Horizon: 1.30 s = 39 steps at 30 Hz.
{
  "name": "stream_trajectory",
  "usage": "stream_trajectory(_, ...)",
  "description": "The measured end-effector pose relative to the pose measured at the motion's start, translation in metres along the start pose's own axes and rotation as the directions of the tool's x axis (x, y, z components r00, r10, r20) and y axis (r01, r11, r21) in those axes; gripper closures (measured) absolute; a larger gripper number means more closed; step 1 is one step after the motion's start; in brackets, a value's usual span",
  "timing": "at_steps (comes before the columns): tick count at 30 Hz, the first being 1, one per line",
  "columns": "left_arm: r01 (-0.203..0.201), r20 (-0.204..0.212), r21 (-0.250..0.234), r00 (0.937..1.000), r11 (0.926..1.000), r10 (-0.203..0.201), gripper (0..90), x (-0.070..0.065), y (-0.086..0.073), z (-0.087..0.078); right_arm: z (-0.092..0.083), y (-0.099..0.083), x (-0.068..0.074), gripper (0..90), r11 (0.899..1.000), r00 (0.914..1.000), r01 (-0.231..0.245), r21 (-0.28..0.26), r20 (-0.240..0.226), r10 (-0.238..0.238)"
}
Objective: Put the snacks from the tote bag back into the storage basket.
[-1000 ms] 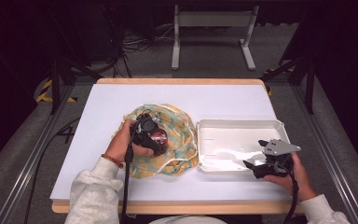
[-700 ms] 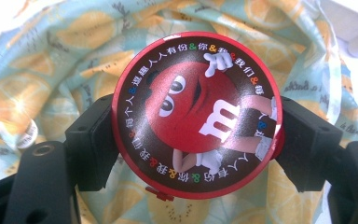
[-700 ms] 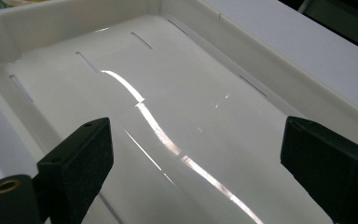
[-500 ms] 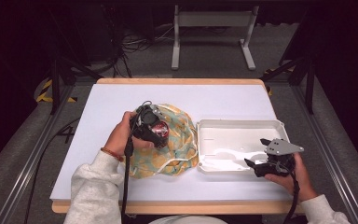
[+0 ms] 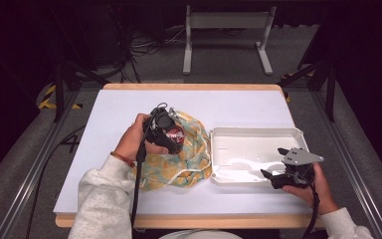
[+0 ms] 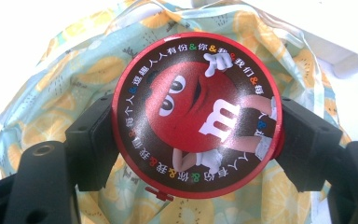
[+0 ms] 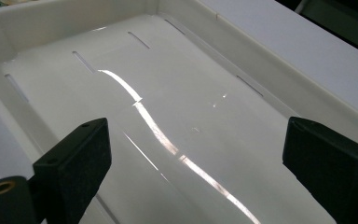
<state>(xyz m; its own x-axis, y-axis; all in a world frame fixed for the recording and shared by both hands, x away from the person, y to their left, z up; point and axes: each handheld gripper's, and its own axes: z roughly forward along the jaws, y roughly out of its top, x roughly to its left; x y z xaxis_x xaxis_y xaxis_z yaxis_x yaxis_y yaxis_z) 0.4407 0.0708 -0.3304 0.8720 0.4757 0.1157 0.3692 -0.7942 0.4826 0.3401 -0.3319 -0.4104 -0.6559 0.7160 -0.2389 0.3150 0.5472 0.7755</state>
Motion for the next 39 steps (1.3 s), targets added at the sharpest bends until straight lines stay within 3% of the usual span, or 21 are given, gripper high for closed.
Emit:
stream_trajectory(15, -0.034, -0.009, -0.001, 0.9994, 0.9994, 0.034, 24.8, -0.002, 0.021, -0.005, 0.000, 0.000, 0.000, 8.4, 1.000, 1.0000, -0.002, 0.001, 0.002, 0.002)
stream_trajectory(26, -0.087, 0.005, -0.015, 0.9962, 0.9961, 0.087, 24.8, -0.013, 0.044, -0.005, -0.001, 0.000, 0.000, 8.4, 1.000, 1.0000, 0.003, 0.001, 0.005, -0.003)
stream_trajectory(32, -0.093, 0.002, -0.041, 0.9957, 0.9949, 0.093, 24.8, -0.020, 0.053, -0.003, -0.001, -0.001, -0.001, 8.4, 1.000, 1.0000, 0.002, 0.002, 0.006, -0.002)
stream_trajectory(34, -0.100, 0.030, -0.057, 0.9943, 0.9934, 0.102, 24.8, -0.025, 0.056, -0.002, -0.002, -0.001, -0.001, 8.4, 1.000, 1.0000, 0.001, 0.003, 0.007, -0.001)
stream_trajectory(39, -0.120, 0.041, -0.049, 0.9917, 0.9915, 0.122, 24.8, -0.031, 0.062, 0.002, -0.002, -0.001, -0.001, 8.4, 1.000, 1.0000, 0.001, 0.003, 0.007, -0.001)
